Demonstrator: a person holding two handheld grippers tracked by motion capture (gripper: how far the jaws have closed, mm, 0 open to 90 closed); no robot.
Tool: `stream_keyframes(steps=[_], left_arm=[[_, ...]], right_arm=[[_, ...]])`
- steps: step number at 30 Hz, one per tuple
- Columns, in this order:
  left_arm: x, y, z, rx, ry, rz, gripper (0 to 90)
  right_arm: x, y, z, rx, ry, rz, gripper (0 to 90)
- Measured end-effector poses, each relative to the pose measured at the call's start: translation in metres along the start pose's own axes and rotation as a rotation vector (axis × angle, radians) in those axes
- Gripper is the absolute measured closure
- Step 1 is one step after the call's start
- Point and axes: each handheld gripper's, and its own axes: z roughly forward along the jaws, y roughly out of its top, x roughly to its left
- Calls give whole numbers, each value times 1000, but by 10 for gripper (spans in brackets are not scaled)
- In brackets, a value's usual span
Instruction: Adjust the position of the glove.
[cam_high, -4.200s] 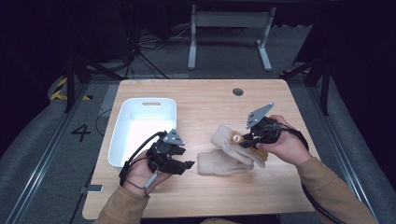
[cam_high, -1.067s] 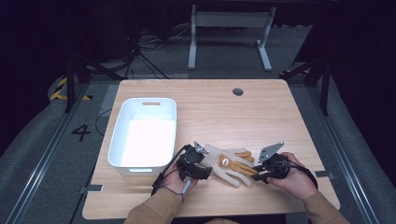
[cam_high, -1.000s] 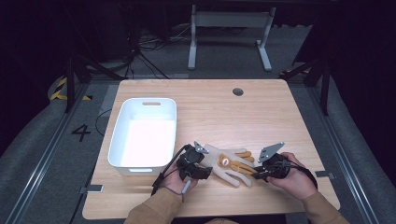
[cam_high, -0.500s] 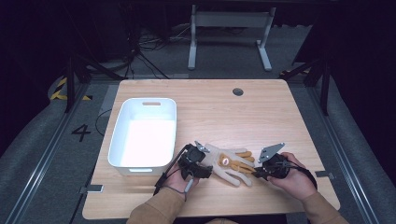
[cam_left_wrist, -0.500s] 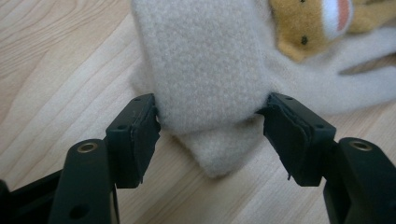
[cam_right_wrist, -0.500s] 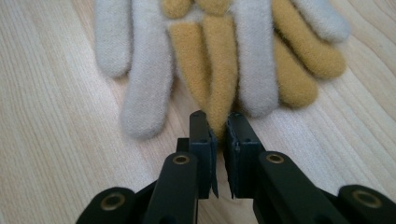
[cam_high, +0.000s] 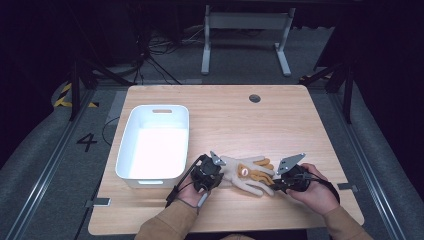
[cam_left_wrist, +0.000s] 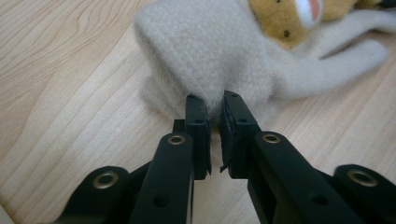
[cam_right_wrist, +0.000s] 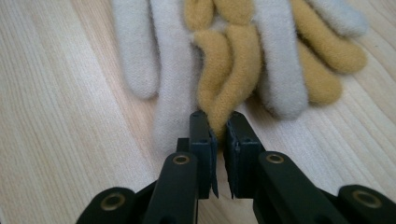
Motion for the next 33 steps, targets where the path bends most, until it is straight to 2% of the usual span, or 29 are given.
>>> stream_keyframes(steps=[12,15,25,33], left_arm=[[-3,1,-25,-50,-49,8,849],[-4,1,-32,-68,-53,12,849],[-10,-2,-49,-117,-56,11,849],[-14,-2,-48,-115,-57,14,848]], right_arm=[[-3,0,-26,-57,-62,25,834],[-5,3,-39,-95,-93,26,835],[-12,15,-59,-166,-152,33,835],[-19,23,-65,-200,-184,41,835]])
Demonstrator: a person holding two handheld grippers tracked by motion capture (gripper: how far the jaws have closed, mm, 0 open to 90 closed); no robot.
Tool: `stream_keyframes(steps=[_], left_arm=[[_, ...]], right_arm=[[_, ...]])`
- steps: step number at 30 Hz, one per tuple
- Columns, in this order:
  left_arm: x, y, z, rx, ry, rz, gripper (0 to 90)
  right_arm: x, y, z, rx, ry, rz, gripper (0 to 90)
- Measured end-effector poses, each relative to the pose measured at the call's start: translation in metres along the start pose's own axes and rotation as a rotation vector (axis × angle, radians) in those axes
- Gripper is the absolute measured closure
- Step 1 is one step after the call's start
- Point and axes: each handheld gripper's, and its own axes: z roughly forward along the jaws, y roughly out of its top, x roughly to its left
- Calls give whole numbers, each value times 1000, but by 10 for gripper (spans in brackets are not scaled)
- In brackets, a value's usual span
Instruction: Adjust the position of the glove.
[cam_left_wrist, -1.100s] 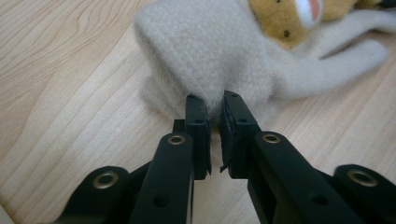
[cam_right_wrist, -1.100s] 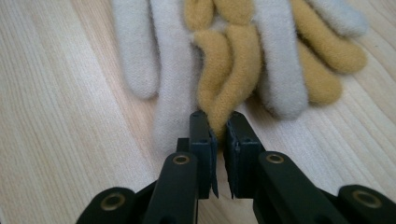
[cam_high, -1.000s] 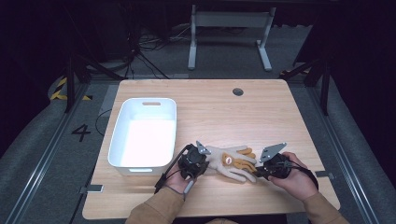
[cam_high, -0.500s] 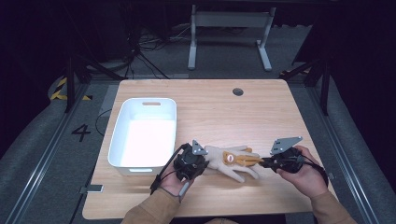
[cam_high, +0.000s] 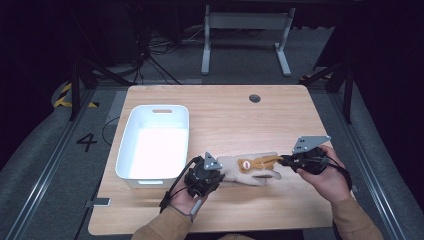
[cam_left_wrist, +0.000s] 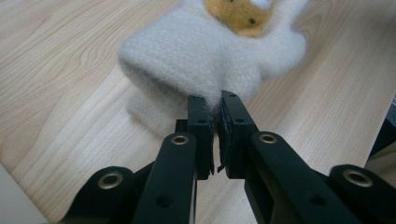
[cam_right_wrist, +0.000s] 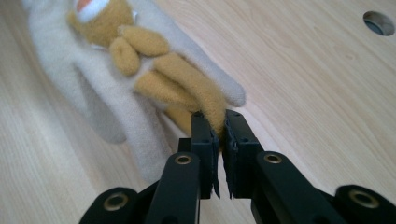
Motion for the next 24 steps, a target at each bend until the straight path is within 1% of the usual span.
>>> stream_keyframes(steps=[2,5,10,11,16,19,24], left_arm=[[1,0,3,5,1,-2,847],[2,0,8,17,-1,1,847],[3,0,19,46,-13,-5,846],[3,0,22,52,-12,-8,846],[6,-2,31,94,-34,-13,845],[8,-4,35,109,-27,-12,845],[10,-6,42,139,-31,-12,845]], right_arm=[[-2,2,2,-8,-8,3,835],[-4,3,6,5,-17,7,835],[-8,-1,13,18,-27,26,835],[-9,-1,14,21,-27,32,835],[-12,-6,23,35,-19,40,834],[-12,-8,28,49,-15,45,834],[-13,-10,35,56,-9,51,832]])
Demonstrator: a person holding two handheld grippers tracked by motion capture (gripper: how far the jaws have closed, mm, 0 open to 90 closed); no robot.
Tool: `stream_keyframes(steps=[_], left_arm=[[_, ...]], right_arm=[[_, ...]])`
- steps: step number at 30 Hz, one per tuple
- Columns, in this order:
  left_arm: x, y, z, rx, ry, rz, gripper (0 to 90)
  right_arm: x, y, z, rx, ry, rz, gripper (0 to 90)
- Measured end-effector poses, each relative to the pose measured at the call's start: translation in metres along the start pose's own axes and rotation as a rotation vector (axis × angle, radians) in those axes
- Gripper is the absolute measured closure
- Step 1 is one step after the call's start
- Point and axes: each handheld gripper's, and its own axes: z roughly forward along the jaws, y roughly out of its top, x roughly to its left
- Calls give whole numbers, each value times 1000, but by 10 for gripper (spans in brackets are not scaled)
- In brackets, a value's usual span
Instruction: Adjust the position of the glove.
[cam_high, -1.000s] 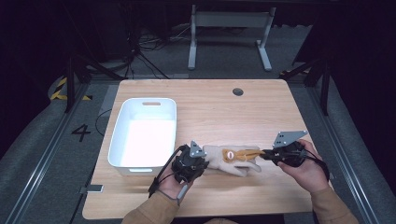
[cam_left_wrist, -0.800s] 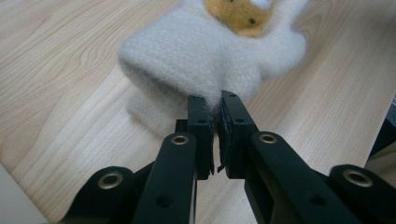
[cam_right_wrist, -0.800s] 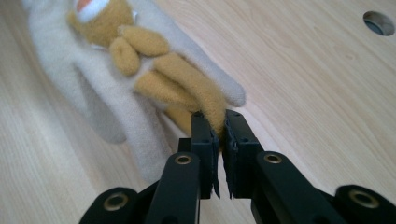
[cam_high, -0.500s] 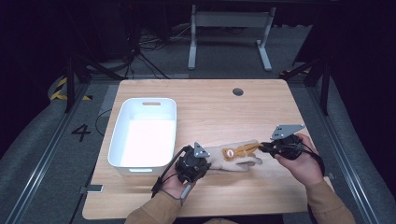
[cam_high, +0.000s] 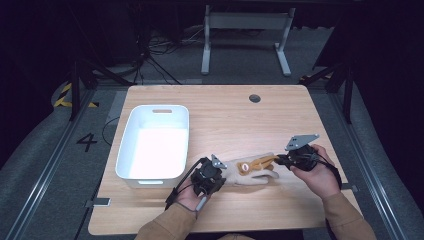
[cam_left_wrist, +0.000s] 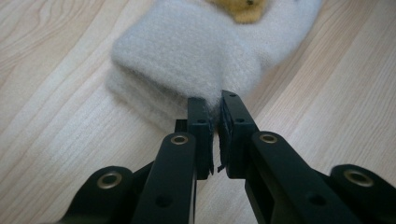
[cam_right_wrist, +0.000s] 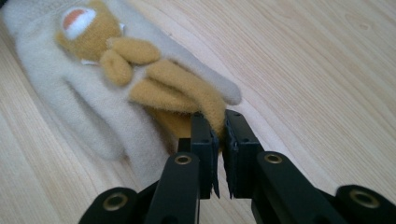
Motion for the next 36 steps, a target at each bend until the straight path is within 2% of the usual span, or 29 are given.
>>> stream_keyframes(steps=[7,8,9,12,15,18,23,27,31,32,36], left_arm=[[1,-1,5,15,12,-1,841],[1,-2,5,14,21,-1,841],[1,-2,5,14,21,-1,841],[2,-3,3,16,37,-5,841],[3,-4,1,18,47,-10,839],[2,-6,-1,23,58,-11,835],[2,-6,-6,-9,69,-5,836],[2,-7,-12,-21,71,-5,838],[4,-8,-15,-25,75,-21,838],[6,-9,-16,-24,75,-28,838],[10,-12,-8,43,77,-49,832]], right_arm=[[-2,-4,9,20,9,-4,807],[-2,-5,13,30,7,-17,754],[-2,-5,13,30,7,-17,754],[-6,-10,17,65,13,-30,622],[-11,-14,15,56,25,7,593],[-13,-18,10,63,12,22,626],[-9,-20,10,61,60,64,779],[-3,-16,17,67,83,30,844],[1,-10,25,53,61,15,857],[2,-9,27,45,58,11,857],[4,-7,38,55,50,4,847]])
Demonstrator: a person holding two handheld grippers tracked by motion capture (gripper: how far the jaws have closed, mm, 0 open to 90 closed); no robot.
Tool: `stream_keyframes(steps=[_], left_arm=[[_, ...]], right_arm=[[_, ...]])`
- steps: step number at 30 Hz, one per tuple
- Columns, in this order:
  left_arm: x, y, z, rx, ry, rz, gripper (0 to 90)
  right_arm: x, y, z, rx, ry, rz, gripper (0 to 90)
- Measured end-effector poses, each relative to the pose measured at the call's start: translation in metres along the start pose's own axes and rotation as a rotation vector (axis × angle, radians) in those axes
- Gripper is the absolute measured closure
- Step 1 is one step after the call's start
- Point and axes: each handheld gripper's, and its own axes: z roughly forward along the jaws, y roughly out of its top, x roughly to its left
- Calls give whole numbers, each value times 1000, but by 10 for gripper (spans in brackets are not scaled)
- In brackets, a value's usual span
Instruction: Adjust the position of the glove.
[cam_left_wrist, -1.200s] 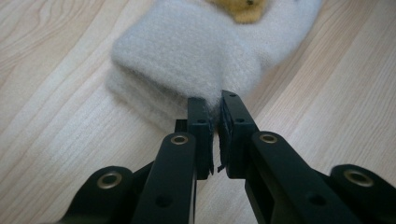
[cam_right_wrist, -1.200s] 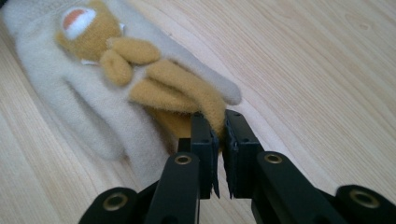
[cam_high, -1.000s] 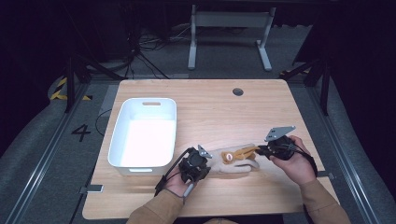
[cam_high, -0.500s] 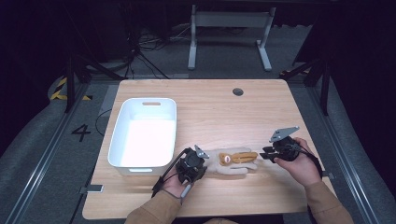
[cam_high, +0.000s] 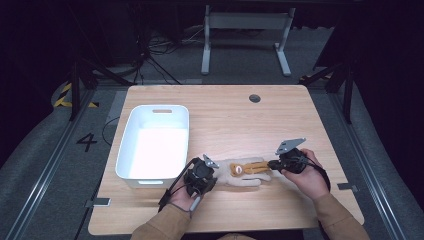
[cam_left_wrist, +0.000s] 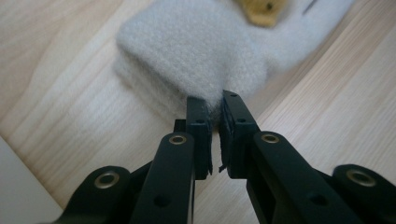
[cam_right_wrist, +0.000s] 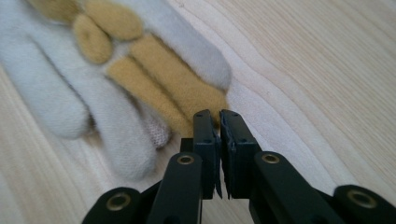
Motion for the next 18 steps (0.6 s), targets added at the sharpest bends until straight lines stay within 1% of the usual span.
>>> stream_keyframes(steps=[2,3,4,5,6,7,10,12,15,16,17,18], left_arm=[[0,0,-1,-1,19,-4,816],[1,0,-2,-1,25,-3,777],[1,0,-3,-2,23,-7,704],[1,0,-4,-11,15,-12,704],[1,0,-7,-20,11,-12,651],[1,0,-11,-35,3,-6,593],[0,3,-23,-74,-9,20,519],[-4,7,-31,-99,-17,49,489],[-5,12,-35,-118,-27,73,454],[-4,17,-35,-108,-36,90,433],[-4,17,-35,-108,-36,90,416],[-4,20,-35,-109,-50,96,416]], right_arm=[[1,1,5,11,-6,-5,844],[1,1,7,14,-12,-7,842],[0,0,8,19,-14,-7,837],[0,0,8,19,-14,-7,837],[0,0,8,20,-15,-9,837],[0,-1,7,21,-15,-6,836],[-1,-2,1,12,-13,-4,837],[-1,-4,-3,5,-15,2,835],[-2,-7,-10,-4,-18,10,822],[-3,-10,-16,-17,-26,22,815],[-3,-10,-16,-17,-26,22,815],[-3,-12,-18,-20,-26,27,808]])
